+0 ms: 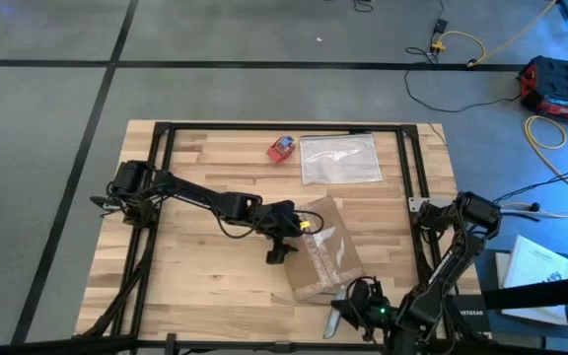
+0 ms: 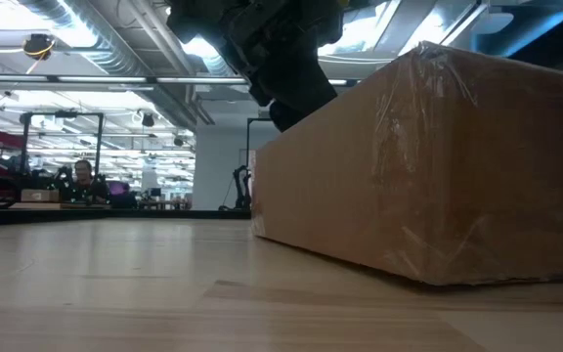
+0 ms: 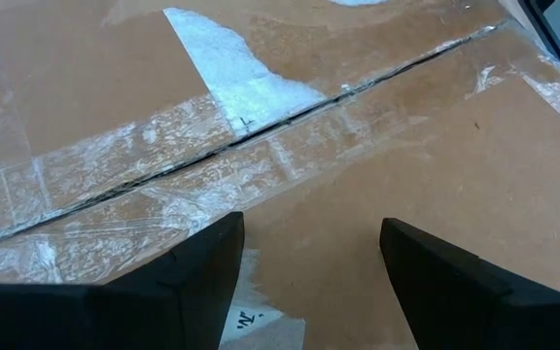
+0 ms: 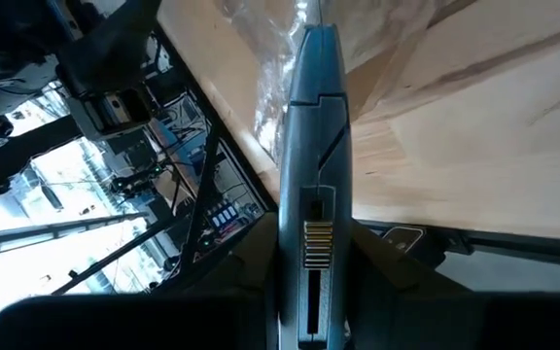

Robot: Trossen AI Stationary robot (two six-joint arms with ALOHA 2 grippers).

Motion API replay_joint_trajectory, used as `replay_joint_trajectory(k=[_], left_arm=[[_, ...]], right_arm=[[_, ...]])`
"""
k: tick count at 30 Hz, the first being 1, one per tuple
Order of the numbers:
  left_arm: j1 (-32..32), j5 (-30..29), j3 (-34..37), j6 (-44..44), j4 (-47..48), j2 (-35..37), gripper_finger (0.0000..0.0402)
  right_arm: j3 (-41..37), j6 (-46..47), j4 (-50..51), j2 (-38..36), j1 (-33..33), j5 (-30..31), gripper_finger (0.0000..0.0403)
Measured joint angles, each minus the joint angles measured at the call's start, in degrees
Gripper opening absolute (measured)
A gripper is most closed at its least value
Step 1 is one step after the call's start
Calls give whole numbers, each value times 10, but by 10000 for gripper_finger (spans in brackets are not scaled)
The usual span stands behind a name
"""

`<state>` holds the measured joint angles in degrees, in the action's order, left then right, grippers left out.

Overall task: Unpack boxes
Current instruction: Open the box using the silver cutter

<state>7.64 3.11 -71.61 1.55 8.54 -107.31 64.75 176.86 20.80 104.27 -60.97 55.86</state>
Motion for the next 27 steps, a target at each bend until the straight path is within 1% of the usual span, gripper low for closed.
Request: replay_joint_trajectory(k=[27], left_arm=[[0, 0, 0, 1, -4, 0, 234]], right_arm=[[0, -12, 4, 0, 3, 0, 61]])
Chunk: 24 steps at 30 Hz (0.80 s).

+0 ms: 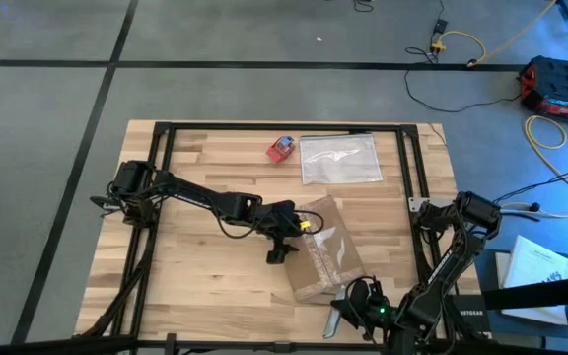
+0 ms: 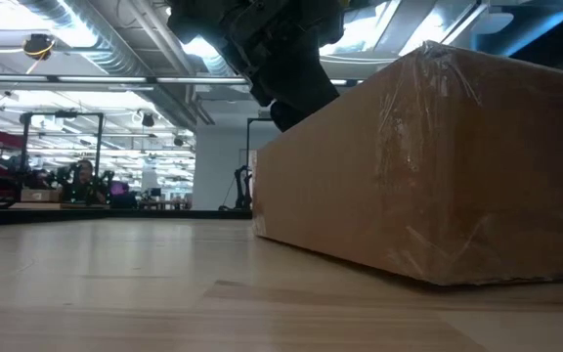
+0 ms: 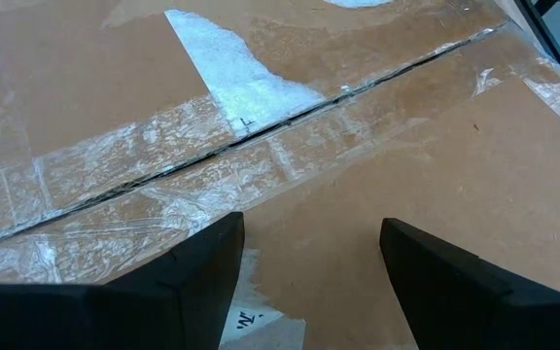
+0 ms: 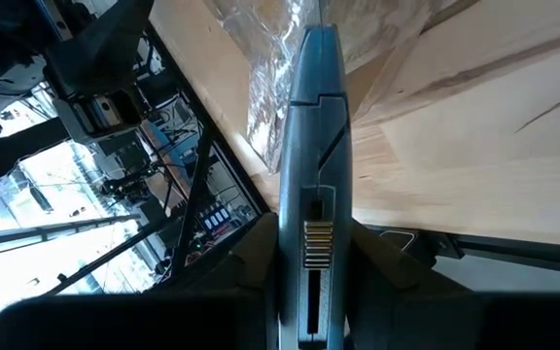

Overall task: Unpack boxes
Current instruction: Open the box using the silver cutter

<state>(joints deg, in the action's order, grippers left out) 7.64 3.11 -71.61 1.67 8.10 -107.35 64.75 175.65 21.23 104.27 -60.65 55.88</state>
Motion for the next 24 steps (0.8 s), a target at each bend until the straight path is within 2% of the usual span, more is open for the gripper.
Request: replay_joint_trajectory(k=[24], left_arm=[[0, 0, 0, 0, 0, 0, 234]], right_arm=[[0, 9, 2, 0, 10, -1, 61]])
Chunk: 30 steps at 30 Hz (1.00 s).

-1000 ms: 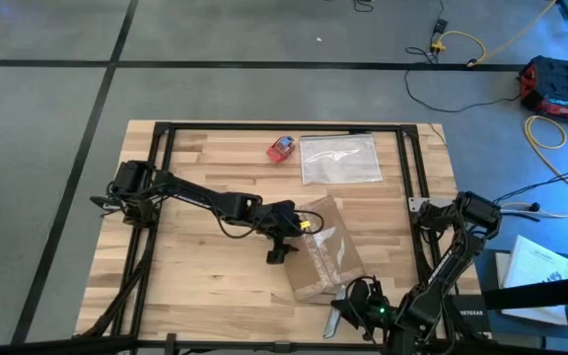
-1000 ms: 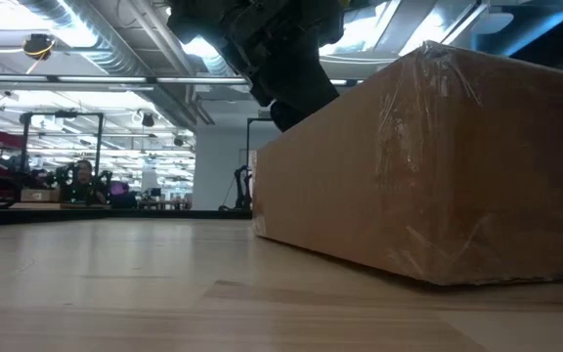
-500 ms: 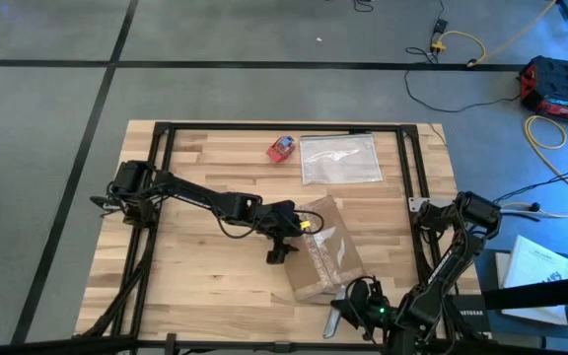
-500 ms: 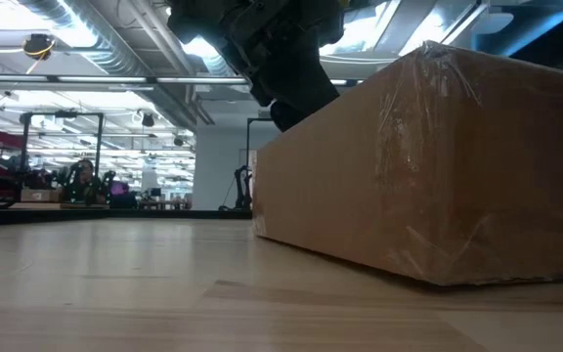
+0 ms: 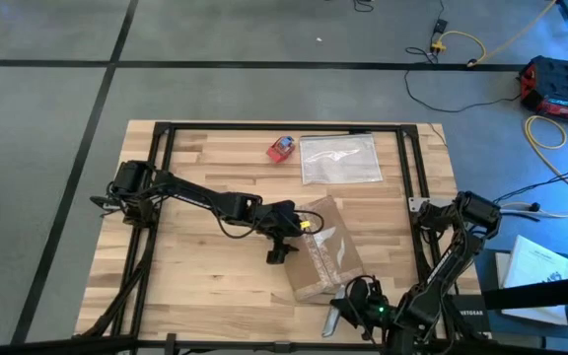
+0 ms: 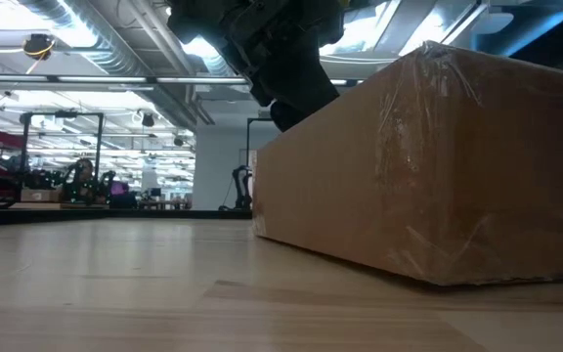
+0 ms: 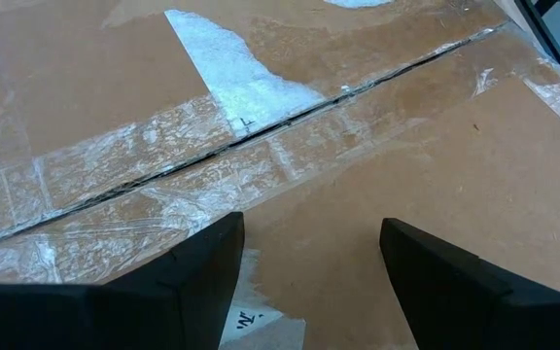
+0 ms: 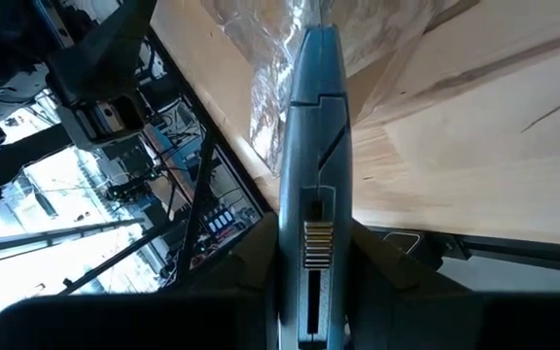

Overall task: Unpack boxes
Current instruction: Open the box using the silver cutter

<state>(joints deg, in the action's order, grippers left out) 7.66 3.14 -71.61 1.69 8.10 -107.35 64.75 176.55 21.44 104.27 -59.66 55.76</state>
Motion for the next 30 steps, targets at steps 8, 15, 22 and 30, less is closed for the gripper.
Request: replay_joint_trajectory(k=[8, 15, 22, 30], left_arm=[[0, 0, 0, -1, 0, 0, 234], [0, 0, 0, -2, 0, 0, 234], [0, 0, 0, -2, 1, 0, 234], [1, 0, -1, -2, 4, 1, 234]], right_arm=[[0, 0, 1, 0, 5, -7, 61], [0, 0, -7, 0, 5, -6, 61], [0, 0, -18, 0, 8, -3, 61], [0, 0, -19, 0, 13, -9, 61]])
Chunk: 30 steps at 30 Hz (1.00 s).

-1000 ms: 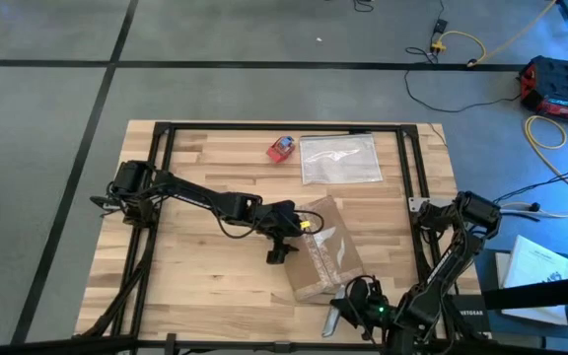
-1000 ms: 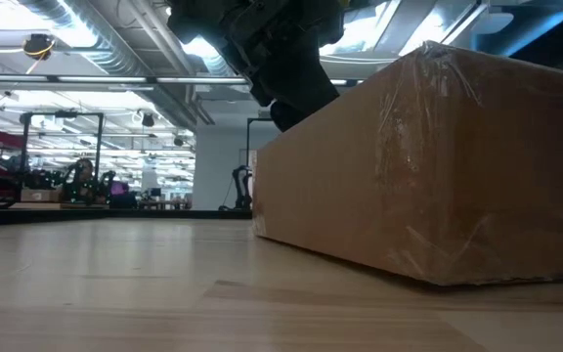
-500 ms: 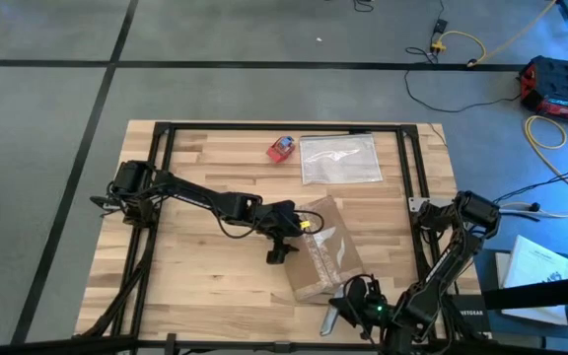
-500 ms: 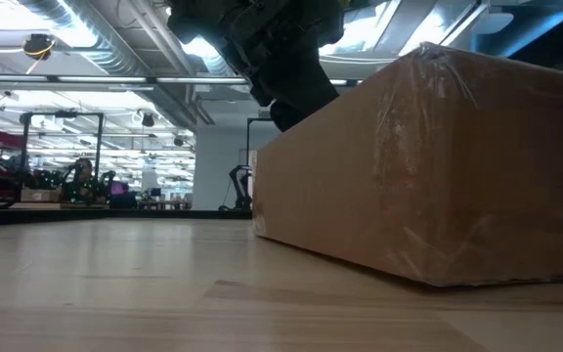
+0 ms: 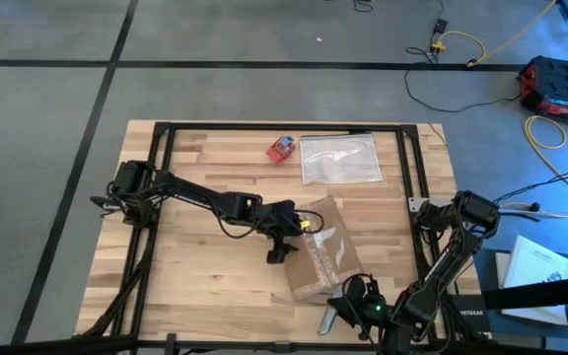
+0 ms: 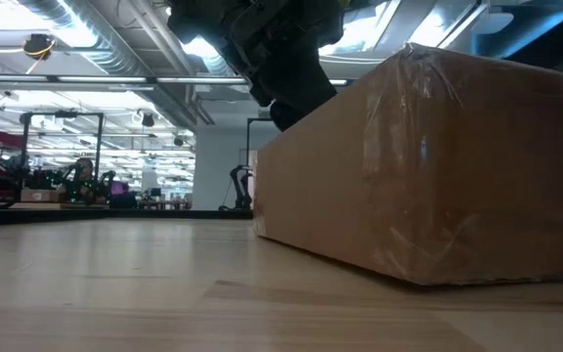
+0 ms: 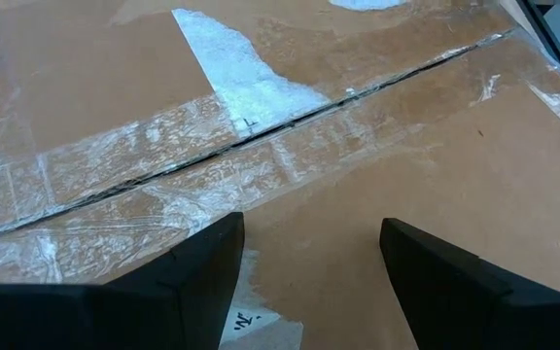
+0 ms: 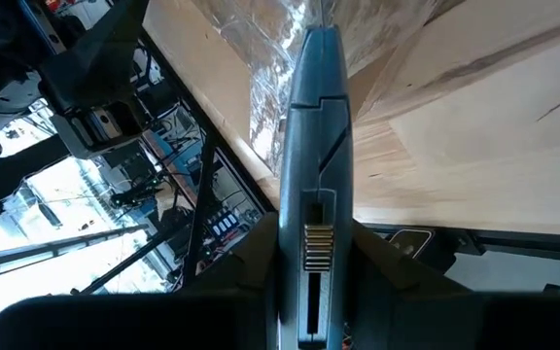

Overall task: Unpack boxes
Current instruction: Open the box using the silver cutter

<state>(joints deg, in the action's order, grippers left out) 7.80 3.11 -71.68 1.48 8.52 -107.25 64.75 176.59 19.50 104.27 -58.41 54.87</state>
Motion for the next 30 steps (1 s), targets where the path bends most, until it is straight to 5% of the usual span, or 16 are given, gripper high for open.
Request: replay_joint_trajectory(k=[15, 22, 27, 30], left_arm=[[18, 6, 2, -82, 26, 70, 234], [36, 160, 1, -225, 102, 105, 234], [59, 158, 1, -325, 147, 81, 234], [78, 103, 1, -384, 138, 65, 234]], right_arm=[[0, -1, 5, 0, 0, 0, 61], [0, -1, 4, 0, 0, 0, 61], [0, -1, 2, 0, 0, 1, 61], [0, -1, 1, 0, 0, 2, 61]])
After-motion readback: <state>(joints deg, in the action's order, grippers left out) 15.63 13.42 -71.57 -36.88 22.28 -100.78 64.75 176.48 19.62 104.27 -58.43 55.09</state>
